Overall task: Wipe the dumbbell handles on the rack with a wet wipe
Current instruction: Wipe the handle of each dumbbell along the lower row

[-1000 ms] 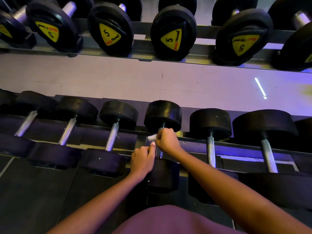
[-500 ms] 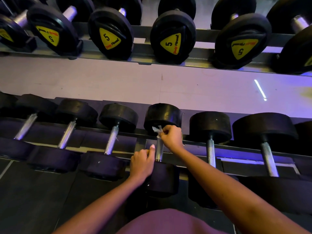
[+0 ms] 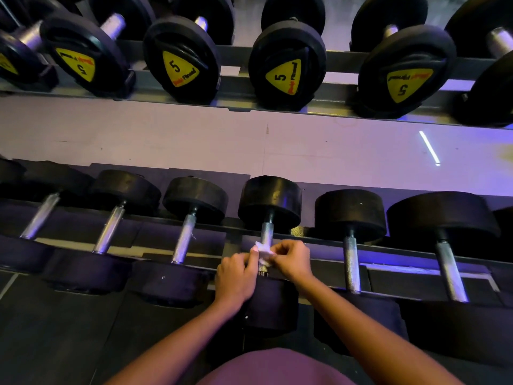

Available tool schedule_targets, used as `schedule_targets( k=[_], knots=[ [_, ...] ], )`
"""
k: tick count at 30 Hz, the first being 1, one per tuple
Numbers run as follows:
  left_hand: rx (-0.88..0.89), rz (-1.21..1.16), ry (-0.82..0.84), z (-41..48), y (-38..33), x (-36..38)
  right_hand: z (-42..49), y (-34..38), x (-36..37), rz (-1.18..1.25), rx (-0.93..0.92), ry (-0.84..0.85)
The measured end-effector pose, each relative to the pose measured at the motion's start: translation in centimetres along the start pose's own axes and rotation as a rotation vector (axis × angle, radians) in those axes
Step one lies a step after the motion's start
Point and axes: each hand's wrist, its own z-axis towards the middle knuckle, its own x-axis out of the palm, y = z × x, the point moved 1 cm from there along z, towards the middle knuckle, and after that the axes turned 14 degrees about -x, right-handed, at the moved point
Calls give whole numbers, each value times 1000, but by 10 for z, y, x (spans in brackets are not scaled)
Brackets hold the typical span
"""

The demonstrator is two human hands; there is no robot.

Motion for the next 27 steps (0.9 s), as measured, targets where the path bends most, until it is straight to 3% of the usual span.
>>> schedule_targets(
  k=[4,8,15,17,21,27],
  knots=[
    [-7,-9,7,0,0,-1,31,17,-6,17,-27,-127],
    [-20,-37,8,-1,-2,-3,42,17,-6,19,-8,-150],
    [-31,-5,9,-2,-2,-3,1,-3,-5,-12,76,121],
    [-39,-17,11,-2,-2,-2,-15,-8,-4,-11,90,130],
    [-37,-25,10,-1,-1,-2,-14,2,-1,18,86,9],
    [-30,-30,17,-4,-4,-6,31,38,1,-64,-60,-209]
  ],
)
